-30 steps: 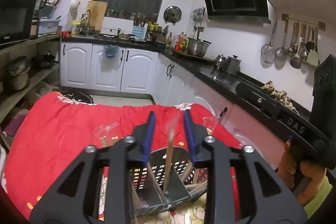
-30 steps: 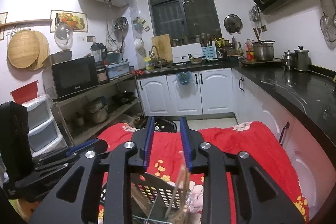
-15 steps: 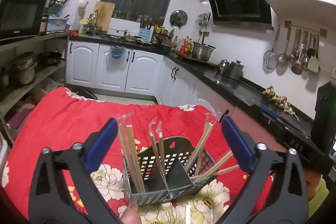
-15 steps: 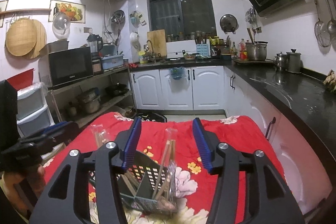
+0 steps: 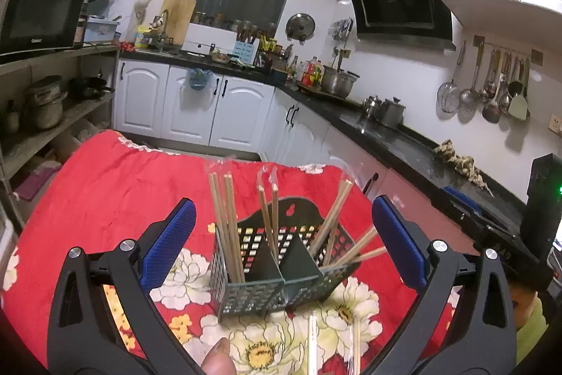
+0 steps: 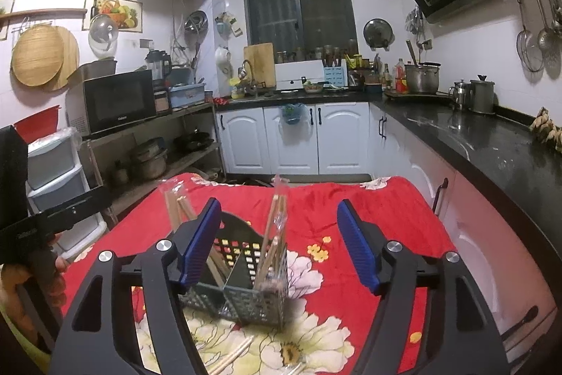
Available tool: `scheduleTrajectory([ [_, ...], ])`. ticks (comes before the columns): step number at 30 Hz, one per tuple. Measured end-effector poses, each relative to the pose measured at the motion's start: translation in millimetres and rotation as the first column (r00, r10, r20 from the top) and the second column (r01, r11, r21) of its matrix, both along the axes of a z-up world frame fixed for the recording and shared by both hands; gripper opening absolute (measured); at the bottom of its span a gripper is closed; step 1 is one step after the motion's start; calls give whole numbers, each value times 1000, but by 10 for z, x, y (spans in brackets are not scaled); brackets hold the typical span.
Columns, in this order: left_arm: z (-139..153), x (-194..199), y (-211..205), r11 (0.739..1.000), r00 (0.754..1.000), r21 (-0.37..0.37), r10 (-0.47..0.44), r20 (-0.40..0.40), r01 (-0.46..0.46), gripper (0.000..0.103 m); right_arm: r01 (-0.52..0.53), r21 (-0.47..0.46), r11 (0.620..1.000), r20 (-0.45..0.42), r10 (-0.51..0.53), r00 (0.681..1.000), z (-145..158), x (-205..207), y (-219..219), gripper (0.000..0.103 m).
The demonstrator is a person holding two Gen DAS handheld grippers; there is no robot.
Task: Organize utensils
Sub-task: 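Move both grippers back down to the chopsticks beside the caddy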
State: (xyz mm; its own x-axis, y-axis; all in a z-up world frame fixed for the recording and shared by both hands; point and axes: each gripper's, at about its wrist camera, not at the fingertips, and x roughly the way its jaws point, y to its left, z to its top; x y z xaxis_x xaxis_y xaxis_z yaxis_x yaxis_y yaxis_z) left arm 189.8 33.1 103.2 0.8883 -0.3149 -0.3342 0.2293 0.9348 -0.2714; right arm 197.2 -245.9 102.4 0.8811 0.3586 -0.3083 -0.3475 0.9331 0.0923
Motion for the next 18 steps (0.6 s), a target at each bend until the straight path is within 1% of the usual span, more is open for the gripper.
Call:
scheduleTrajectory([
  [10, -156, -104, -43, 1000, 999, 12, -15, -35, 16, 92, -10, 3, 1000, -10, 10, 1000, -52, -162, -12, 67],
  [18, -240, -152, -72, 999, 998, 38, -18, -57, 20, 92, -18, -12, 1000, -36, 17, 999, -187, -300, -9, 67],
])
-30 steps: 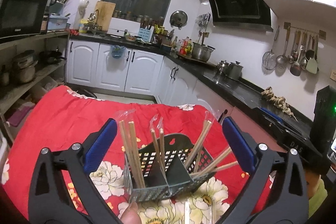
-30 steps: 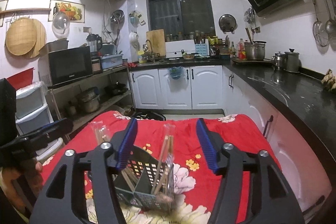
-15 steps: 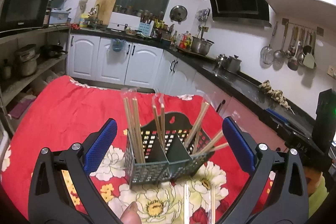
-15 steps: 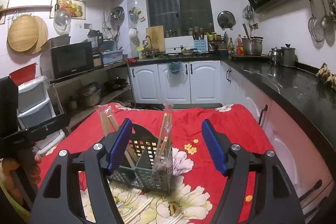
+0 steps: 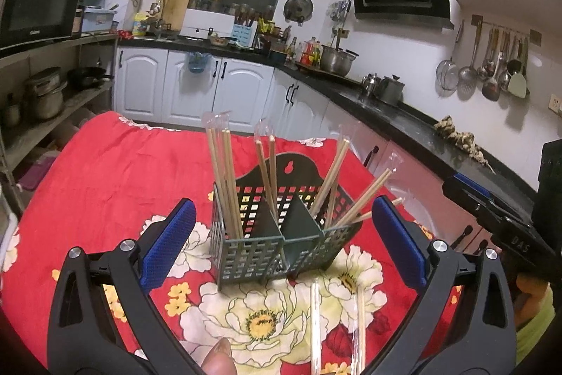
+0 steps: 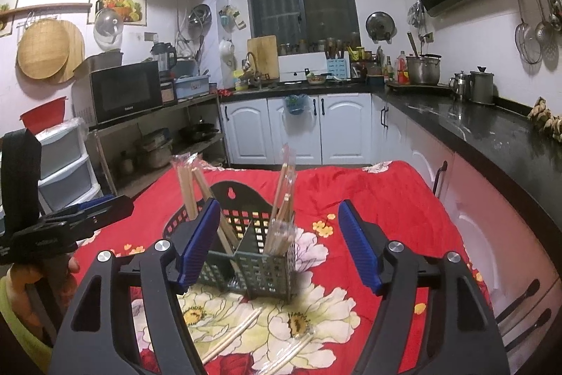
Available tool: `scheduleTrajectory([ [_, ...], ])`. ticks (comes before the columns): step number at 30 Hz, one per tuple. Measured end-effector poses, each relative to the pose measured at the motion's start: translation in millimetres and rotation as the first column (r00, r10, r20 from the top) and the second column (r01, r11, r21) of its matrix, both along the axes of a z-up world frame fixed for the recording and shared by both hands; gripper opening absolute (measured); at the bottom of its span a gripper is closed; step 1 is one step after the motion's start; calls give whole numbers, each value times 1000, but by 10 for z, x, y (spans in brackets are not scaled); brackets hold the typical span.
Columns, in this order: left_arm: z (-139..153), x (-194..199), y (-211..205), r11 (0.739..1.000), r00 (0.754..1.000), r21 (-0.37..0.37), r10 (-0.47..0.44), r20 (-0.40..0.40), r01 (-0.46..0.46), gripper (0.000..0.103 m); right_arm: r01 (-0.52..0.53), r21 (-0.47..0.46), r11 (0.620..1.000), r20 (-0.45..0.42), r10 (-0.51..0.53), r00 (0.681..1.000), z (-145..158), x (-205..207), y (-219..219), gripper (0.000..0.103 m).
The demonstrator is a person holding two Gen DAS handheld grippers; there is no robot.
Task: Organize utensils
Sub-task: 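Move both grippers back down to the chopsticks beside the caddy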
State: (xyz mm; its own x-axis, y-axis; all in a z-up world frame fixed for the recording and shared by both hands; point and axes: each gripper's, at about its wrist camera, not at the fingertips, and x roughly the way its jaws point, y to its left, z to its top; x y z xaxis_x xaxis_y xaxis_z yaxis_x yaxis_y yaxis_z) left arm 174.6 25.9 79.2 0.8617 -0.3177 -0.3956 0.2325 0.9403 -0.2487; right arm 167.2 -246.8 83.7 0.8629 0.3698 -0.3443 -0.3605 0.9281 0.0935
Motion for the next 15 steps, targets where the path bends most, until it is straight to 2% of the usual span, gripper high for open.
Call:
scheduleTrajectory([
  [15, -262, -41, -121, 999, 997, 47, -22, -72, 25, 92, 29, -47, 998, -108, -34, 994, -402, -35, -95, 67],
])
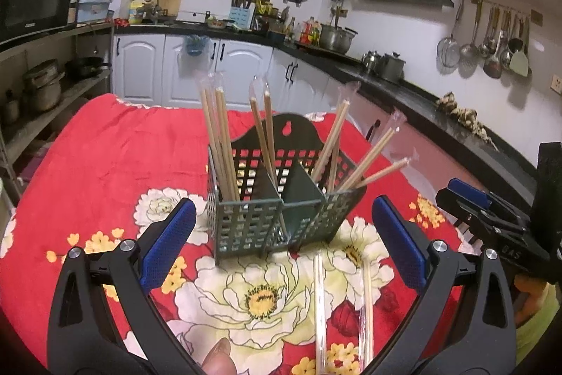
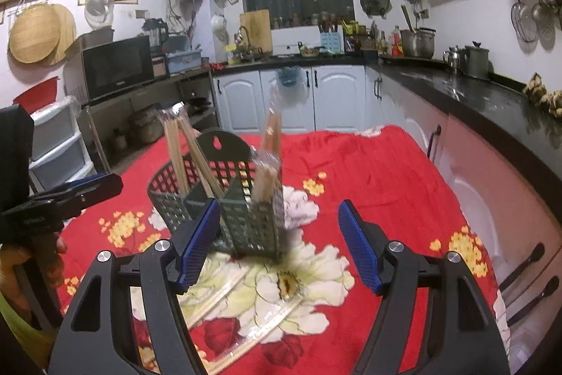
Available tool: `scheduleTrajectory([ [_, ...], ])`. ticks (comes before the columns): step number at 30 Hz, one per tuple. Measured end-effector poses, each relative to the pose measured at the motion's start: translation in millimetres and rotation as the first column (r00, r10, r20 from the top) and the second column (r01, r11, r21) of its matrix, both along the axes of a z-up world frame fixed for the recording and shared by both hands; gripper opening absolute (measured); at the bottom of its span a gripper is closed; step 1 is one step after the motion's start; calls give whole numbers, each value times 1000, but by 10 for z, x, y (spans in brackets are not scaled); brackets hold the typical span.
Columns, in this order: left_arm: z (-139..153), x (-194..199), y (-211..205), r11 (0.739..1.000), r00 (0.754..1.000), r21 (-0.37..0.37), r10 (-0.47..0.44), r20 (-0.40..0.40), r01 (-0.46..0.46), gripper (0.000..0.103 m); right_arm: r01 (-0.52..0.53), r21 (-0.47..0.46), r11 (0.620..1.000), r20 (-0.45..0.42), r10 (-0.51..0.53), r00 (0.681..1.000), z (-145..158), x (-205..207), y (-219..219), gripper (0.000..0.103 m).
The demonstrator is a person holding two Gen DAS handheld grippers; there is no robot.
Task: Organize utensils
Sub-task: 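Move both grippers back down to the chopsticks beside the caddy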
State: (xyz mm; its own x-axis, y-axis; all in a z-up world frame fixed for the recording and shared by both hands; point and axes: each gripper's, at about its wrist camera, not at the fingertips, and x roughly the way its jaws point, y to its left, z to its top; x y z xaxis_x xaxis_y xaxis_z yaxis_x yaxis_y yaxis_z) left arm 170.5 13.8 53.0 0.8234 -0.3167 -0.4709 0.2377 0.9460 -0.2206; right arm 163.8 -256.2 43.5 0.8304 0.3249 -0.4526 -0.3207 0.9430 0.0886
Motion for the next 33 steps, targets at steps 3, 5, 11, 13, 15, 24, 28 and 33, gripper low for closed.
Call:
scheduleTrajectory([
  [3, -81, -9, -36, 1000, 1000, 9, -12, -20, 12, 92, 14, 3, 1000, -23, -14, 1000, -78, 10, -52, 67],
  [5, -126, -4, -59, 1000, 999, 16, -16, -32, 16, 92, 21, -1, 1000, -36, -21, 999, -136, 9, -78, 67],
  [11, -282, 14, -124, 999, 996, 32, -32, -77, 34, 92, 36, -20, 999, -98, -37, 995, -339, 28, -138, 67],
  [13, -333, 26, -154, 998, 995, 40, -39, -92, 43, 92, 37, -31, 999, -112, -40, 993, -397, 29, -138, 67],
  [15, -387, 44, -194, 997, 993, 54, -46, -108, 52, 92, 35, -40, 999, -126, -40, 991, -450, 35, -139, 67],
  [24, -672, 236, -429, 988, 971, 87, -109, -210, 130, 73, 19, -56, 998, -199, -30, 980, -646, 139, -152, 64],
  [28, -797, 378, -507, 983, 954, 90, -129, -270, 159, 61, 3, -59, 998, -243, -18, 970, -757, 226, -136, 59],
  [33, -901, 532, -620, 975, 937, 105, -155, -315, 196, 45, -14, -66, 998, -289, -5, 957, -914, 348, -89, 52],
])
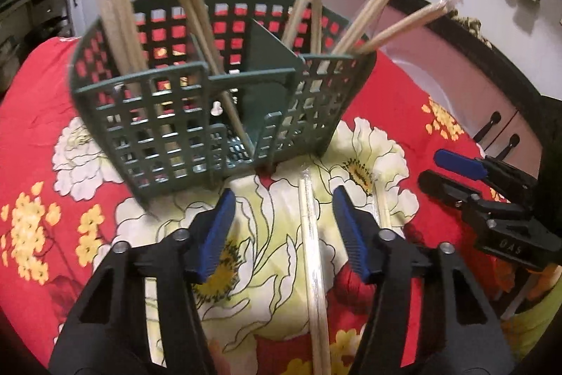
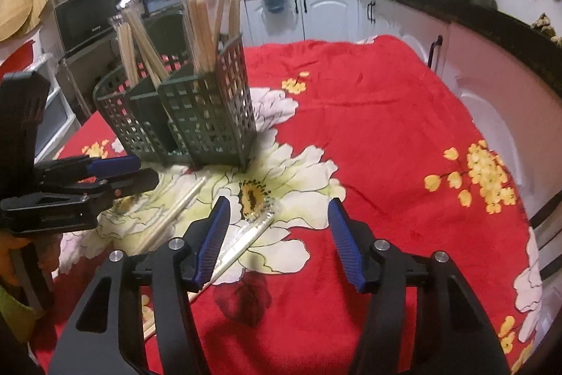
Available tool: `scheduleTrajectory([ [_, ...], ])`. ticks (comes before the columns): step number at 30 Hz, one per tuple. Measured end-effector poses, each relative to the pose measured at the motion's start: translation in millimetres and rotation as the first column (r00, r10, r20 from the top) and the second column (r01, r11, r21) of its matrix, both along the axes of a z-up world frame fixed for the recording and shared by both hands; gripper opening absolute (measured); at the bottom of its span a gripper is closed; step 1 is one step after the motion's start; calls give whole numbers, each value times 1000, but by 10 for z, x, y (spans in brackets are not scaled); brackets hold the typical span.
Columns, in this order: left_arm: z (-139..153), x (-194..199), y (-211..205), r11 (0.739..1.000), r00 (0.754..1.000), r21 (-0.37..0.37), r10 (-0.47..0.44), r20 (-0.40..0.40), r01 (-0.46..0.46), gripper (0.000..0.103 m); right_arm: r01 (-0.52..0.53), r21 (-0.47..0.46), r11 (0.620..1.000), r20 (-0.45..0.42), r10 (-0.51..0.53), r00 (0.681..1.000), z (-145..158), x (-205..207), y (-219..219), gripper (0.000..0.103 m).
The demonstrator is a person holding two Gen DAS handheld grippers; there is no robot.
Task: Organize utensils
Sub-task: 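Move both grippers back down to the chopsticks beside the caddy, then close the left gripper on a chopstick while the right gripper closes on another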
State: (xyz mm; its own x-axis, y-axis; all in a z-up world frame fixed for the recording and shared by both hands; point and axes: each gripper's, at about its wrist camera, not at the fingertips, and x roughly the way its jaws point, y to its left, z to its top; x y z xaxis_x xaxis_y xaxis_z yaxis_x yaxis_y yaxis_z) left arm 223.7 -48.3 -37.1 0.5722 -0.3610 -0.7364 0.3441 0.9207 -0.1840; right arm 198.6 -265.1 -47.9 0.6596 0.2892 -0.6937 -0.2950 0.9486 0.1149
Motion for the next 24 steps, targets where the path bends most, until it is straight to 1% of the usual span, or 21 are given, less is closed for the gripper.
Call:
scheduleTrajectory([
  [3, -45, 64, -74, 1000, 1000, 17, -21, -15, 21, 38, -4, -12, 1000, -30, 4, 1000, -106, 76, 18, 46],
  [6, -115, 127, -138, 999, 999, 33, -37, -35, 38, 34, -5, 12, 1000, -72, 6, 997, -202, 171, -3, 41],
  [8, -165, 173, -169, 999, 998, 31, -41, -50, 43, 34, -8, 46, 999, -102, 12, 995, -253, 237, -26, 38],
  [14, -248, 298, -248, 998, 997, 35, -44, -70, 46, 34, -5, 131, 991, -161, 27, 987, -329, 396, -74, 37],
  [16, -277, 330, -274, 998, 996, 37, -38, -75, 41, 34, -9, 133, 991, -166, 31, 986, -336, 429, -58, 37],
  [18, -295, 359, -265, 999, 996, 37, -35, -81, 38, 34, -19, 122, 992, -165, 40, 985, -331, 442, -16, 35],
  [21, -327, 391, -288, 999, 996, 41, -31, -85, 35, 34, -28, 100, 995, -168, 45, 985, -358, 466, 37, 29],
  [23, -336, 403, -308, 999, 996, 43, -27, -86, 31, 34, -36, 88, 995, -164, 50, 985, -362, 465, 64, 17],
  [24, -338, 407, -315, 999, 996, 42, -25, -86, 28, 34, -40, 87, 995, -162, 54, 985, -368, 455, 73, 14],
])
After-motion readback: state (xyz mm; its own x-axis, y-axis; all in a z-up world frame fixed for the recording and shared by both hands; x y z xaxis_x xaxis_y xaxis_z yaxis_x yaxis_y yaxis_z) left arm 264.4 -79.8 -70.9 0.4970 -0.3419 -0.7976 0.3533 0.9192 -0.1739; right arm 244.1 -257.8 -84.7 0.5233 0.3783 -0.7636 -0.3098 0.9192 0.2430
